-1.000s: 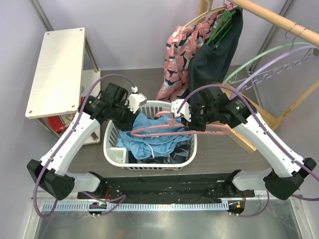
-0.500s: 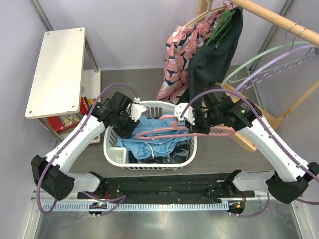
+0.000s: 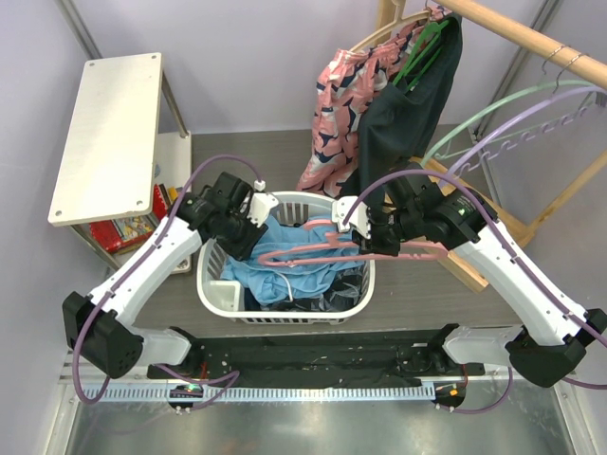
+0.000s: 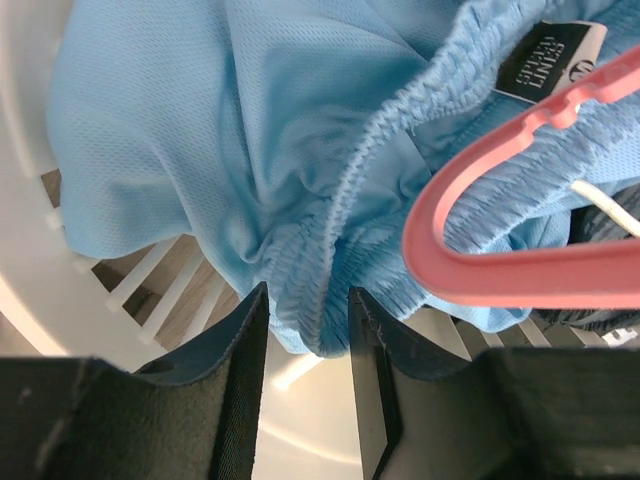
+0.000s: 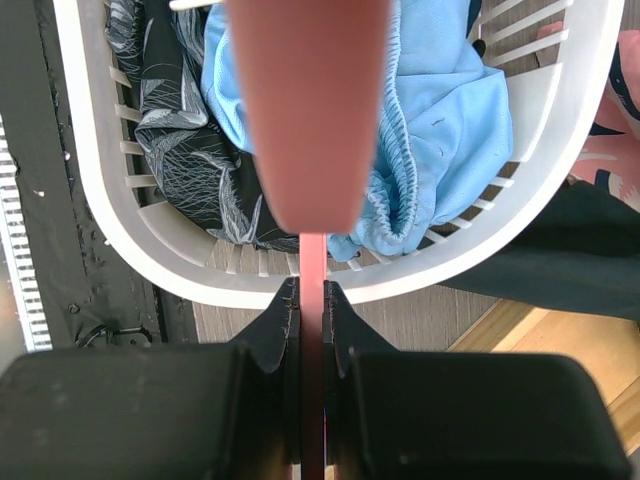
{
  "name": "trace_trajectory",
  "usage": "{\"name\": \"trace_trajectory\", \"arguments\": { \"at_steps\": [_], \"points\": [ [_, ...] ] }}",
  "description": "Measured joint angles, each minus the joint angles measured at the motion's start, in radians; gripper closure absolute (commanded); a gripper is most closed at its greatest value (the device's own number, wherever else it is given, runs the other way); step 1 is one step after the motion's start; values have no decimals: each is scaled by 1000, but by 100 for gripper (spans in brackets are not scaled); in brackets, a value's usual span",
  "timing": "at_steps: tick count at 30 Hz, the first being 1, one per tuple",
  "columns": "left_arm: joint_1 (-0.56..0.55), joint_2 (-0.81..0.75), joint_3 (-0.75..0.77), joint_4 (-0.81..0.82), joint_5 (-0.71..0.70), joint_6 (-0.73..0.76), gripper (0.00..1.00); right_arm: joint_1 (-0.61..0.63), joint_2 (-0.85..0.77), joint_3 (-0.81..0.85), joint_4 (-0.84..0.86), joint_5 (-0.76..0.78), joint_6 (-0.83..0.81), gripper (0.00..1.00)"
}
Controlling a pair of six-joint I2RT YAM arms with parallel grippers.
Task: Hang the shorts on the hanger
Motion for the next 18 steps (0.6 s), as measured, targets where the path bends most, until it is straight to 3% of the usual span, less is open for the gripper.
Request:
{"name": "trace_trajectory", "arguments": {
  "at_steps": [7,8,9,18],
  "points": [
    [0,24,0,15,-16,-14,79,0,-2,-13,0,0,-8,99],
    [0,27,0,12,-16,-15,97,0,-2,-15,2,0,-9,99],
    [0,31,0,7,-17,-15,100,0,-5,-19,5,0,-10,99],
    [-19,23,118,-81,28,-26,100,0,-35,-97,102,-16,8,99]
  ]
}}
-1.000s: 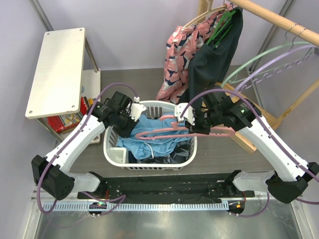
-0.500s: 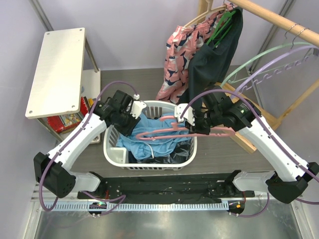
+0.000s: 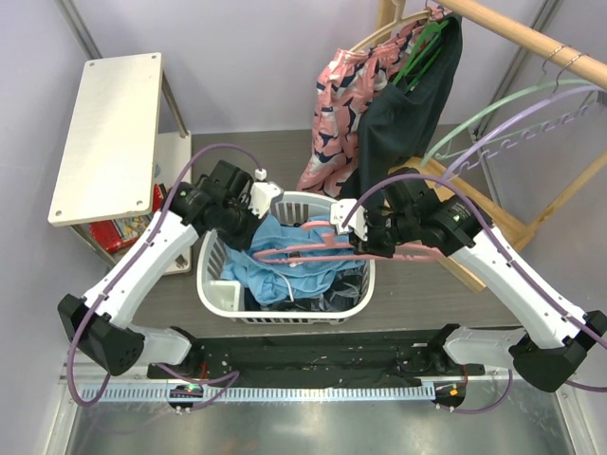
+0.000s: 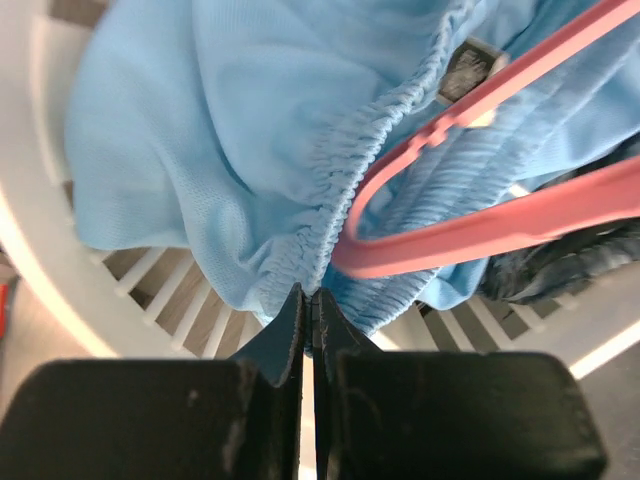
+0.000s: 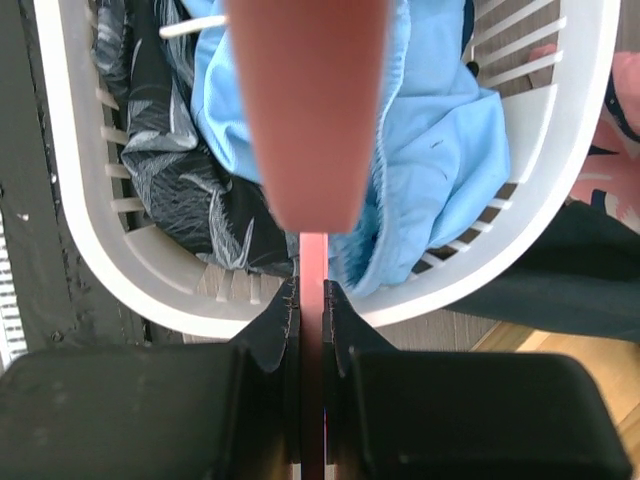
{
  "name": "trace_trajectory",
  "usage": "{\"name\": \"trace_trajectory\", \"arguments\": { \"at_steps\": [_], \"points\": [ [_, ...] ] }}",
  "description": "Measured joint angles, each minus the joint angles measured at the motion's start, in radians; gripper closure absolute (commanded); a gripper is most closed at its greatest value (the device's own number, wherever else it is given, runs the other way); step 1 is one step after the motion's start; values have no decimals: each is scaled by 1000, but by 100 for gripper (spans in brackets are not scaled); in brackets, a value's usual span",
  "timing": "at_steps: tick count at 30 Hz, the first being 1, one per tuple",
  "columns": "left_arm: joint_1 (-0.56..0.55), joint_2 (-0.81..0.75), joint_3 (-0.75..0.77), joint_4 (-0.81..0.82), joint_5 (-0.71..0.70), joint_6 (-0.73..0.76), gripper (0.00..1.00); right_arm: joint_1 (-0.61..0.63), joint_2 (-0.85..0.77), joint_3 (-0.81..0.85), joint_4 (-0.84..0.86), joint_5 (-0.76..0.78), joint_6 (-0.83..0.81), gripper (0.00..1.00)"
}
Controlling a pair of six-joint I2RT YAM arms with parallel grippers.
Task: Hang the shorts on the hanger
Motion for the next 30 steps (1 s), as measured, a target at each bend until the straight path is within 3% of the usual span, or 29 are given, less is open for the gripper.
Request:
{"name": "trace_trajectory", "arguments": {
  "at_steps": [10,23,26,27,30],
  "points": [
    [-6,13,217,-79,47,-26,100,0,-5,-60,209,-59,90,99],
    [-6,87,276,-86,122,-77,100,22,19,-220,476,-69,227,99],
    [2,92,276,-77,141,-76,78,24,5,-253,533,-75,244,99],
    [12,90,276,-70,162,-70,59,24,-4,-269,558,-78,249,99],
    [83,77,280,-66,261,-10,23,24,-20,-291,608,-81,258,99]
  ]
}}
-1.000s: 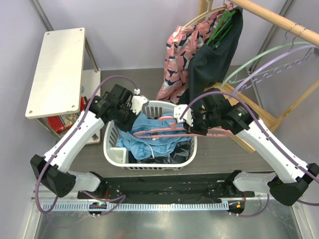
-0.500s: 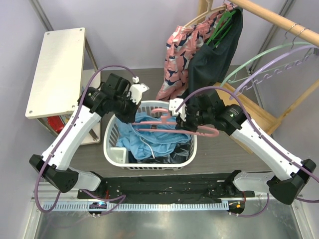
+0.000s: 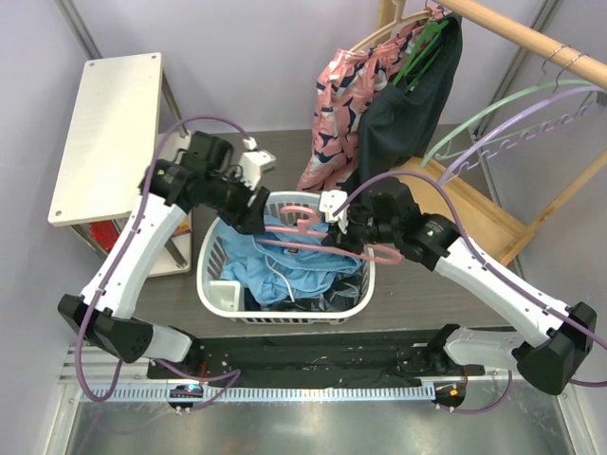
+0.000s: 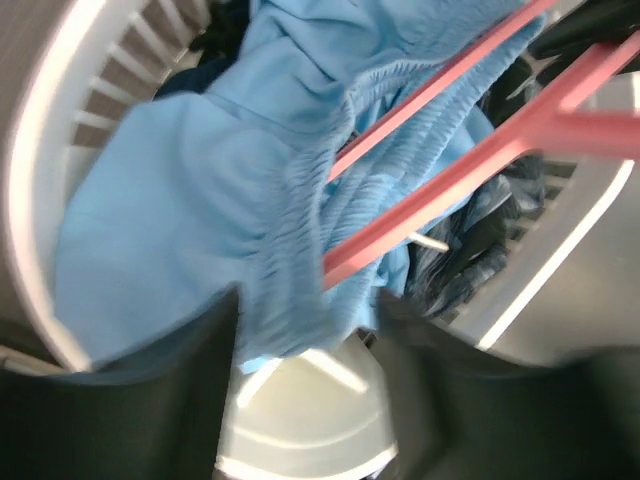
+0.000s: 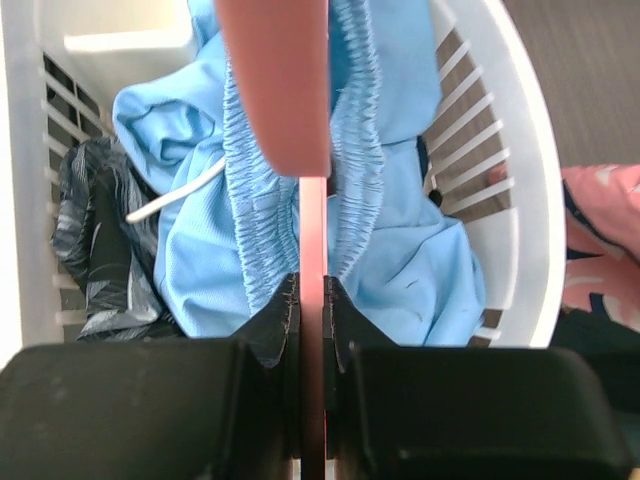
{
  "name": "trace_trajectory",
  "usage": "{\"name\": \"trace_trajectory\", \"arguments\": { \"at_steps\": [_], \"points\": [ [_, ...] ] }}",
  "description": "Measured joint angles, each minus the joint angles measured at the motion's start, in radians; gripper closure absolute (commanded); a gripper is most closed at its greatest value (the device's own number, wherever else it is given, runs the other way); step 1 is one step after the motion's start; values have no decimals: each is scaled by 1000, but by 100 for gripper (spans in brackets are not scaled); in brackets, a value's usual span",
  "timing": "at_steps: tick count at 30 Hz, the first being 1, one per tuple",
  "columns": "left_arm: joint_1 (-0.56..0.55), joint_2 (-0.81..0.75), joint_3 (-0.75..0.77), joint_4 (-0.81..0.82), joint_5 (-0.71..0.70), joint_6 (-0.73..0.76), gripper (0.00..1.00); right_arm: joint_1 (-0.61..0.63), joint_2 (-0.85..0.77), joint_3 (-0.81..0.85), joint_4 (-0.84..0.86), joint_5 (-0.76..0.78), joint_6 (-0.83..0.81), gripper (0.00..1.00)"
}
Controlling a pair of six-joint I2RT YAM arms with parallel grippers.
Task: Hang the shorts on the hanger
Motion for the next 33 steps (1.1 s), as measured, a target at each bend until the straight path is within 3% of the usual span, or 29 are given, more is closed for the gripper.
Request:
{"name": "trace_trajectory", "arguments": {
  "at_steps": [4,6,12,16,21,22,27,29,31,33],
  "points": [
    [202,-29,47,-35,132,190,19,-1,-24,-18,43,-5,1,99],
    [252,-70,47,-53,150,328,19,0,-41,-31,53,-9,-4,99],
    [245,-256,-77,-104,243,730,19,0,-51,-34,55,-24,-42,99],
    [225,-286,-150,-111,280,853,21,0,-51,-27,51,-40,-72,99],
    [161,-258,-218,-61,275,903,27,0,-47,8,34,-70,-103,99],
    [137,-256,-235,-48,268,905,30,0,-43,20,32,-76,-108,99],
    [31,-282,-333,75,220,852,75,0,-19,58,8,-109,-129,99],
    [19,-301,-367,126,203,817,86,2,-10,64,-8,-125,-131,99],
    [18,-316,-380,161,187,774,86,2,-3,68,-12,-135,-130,99],
    [18,-330,-385,190,185,729,100,1,-3,70,-10,-141,-126,99]
  ]
}}
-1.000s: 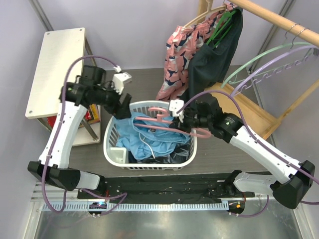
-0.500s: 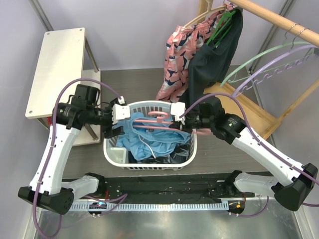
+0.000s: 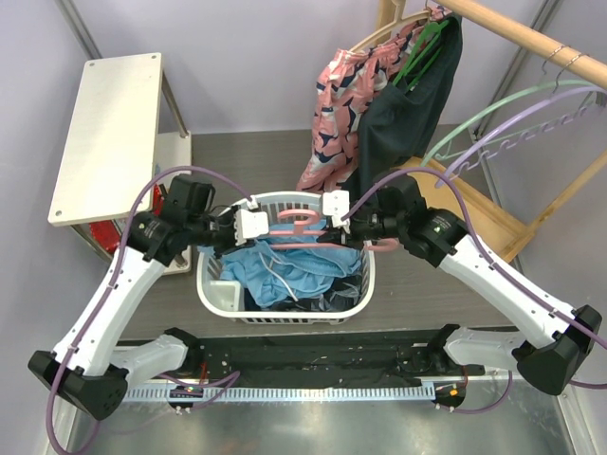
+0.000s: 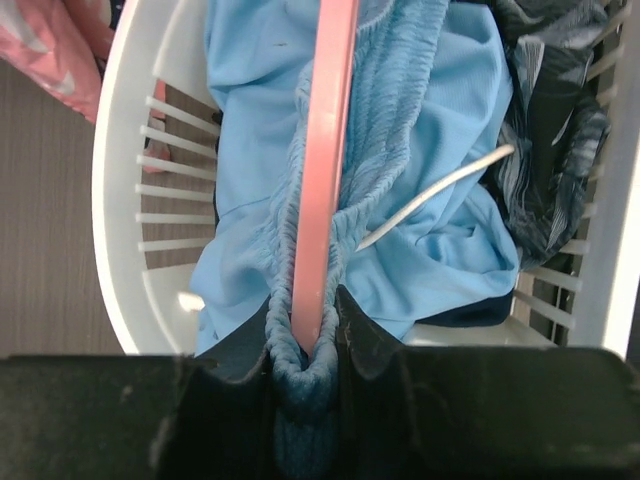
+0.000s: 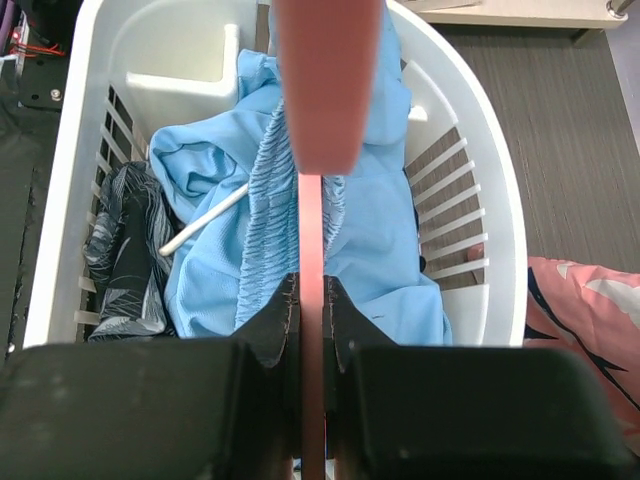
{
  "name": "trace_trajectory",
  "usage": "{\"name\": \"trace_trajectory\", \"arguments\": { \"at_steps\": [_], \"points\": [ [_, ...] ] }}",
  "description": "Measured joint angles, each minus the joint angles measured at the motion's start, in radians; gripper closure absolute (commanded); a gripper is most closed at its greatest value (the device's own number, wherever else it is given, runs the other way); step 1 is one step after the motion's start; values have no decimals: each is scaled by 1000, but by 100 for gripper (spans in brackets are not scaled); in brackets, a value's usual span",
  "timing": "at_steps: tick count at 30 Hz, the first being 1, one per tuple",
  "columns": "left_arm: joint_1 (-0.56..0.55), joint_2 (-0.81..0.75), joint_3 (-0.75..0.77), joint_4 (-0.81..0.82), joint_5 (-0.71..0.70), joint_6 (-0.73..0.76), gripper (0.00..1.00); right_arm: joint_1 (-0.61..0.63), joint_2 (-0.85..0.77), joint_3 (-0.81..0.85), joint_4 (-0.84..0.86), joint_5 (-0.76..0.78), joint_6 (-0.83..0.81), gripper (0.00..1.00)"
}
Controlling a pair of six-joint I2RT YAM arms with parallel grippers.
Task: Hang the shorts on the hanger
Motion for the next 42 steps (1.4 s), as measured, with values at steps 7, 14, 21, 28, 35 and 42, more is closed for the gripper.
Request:
{"name": "trace_trajectory", "arguments": {
  "at_steps": [7,14,21,28,35,42],
  "points": [
    [20,-36,-12,68,-11,-186,100,-2,0,16,50,55,113,28],
    [105,-37,-44,146,46,-378,100,-2,-132,-10,60,245,304,25],
    [108,-34,-51,172,80,-486,100,-2,-252,-109,25,369,357,33],
    [123,-27,-56,156,77,-533,100,-5,-325,-370,122,493,412,22],
    [129,-56,-67,140,108,-462,100,-5,-403,-297,116,435,408,14],
    [135,-71,-68,143,63,-488,100,-3,-336,-54,48,468,397,14]
  ]
}}
